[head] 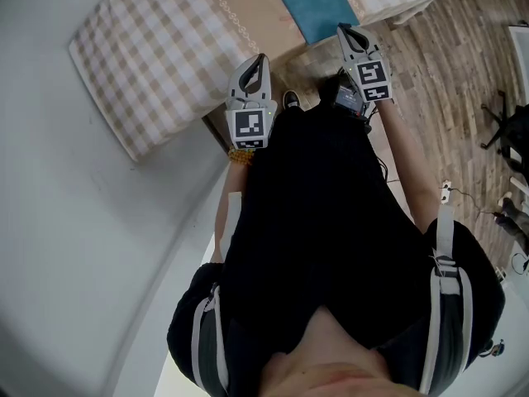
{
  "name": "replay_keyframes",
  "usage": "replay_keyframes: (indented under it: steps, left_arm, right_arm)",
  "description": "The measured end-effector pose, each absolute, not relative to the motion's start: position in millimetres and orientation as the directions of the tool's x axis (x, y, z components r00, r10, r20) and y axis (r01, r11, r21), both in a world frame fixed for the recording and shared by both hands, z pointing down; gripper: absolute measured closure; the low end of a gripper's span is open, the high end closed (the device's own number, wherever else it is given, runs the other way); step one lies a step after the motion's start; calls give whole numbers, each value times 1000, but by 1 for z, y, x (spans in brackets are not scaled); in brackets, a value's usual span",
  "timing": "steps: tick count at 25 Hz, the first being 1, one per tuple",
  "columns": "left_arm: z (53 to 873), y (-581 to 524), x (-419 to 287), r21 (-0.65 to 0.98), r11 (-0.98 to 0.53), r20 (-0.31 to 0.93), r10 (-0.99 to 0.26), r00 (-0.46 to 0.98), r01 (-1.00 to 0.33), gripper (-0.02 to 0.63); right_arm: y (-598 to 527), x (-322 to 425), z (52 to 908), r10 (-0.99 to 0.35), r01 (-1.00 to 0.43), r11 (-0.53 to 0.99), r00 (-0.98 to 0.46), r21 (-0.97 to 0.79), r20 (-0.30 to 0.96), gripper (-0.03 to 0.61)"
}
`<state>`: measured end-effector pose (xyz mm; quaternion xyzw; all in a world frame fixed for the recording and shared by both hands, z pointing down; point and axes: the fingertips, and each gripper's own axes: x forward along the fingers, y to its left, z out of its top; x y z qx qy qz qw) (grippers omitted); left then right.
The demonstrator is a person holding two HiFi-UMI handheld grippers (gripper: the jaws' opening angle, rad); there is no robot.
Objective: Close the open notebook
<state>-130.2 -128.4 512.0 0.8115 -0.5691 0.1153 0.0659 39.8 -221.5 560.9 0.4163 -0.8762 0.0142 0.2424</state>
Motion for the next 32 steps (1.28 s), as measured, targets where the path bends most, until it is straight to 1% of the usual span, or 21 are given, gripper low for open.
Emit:
replay_keyframes:
  steps: [3, 10, 16, 25, 27, 32]
  left_arm:
    - [511, -128, -131, -24, -342, 262, -909, 324, -939, 612]
    - [512, -130, -134, -26, -334, 263, -912, 316, -942, 612]
    - [513, -132, -131, -26, -341, 266, -908, 323, -940, 612]
    - [512, -135, -125, -35, -357, 264, -904, 336, -933, 612]
    - [508, -136, -124, -42, -364, 256, -904, 343, -930, 612]
    - [493, -146, -125, -52, -362, 218, -914, 343, -931, 612]
  right_arm:
    - [-234, 45, 566, -731, -749, 638, -515, 180, 448, 572]
    - [-245, 65, 596, -724, -778, 606, -452, 168, 520, 572]
    - [-244, 72, 614, -705, -788, 601, -441, 137, 556, 572]
    - [-245, 74, 619, -692, -794, 599, -449, 103, 566, 571]
    - [-244, 73, 615, -689, -791, 605, -461, 95, 559, 571]
    - [-245, 65, 577, -723, -787, 612, -515, 80, 460, 571]
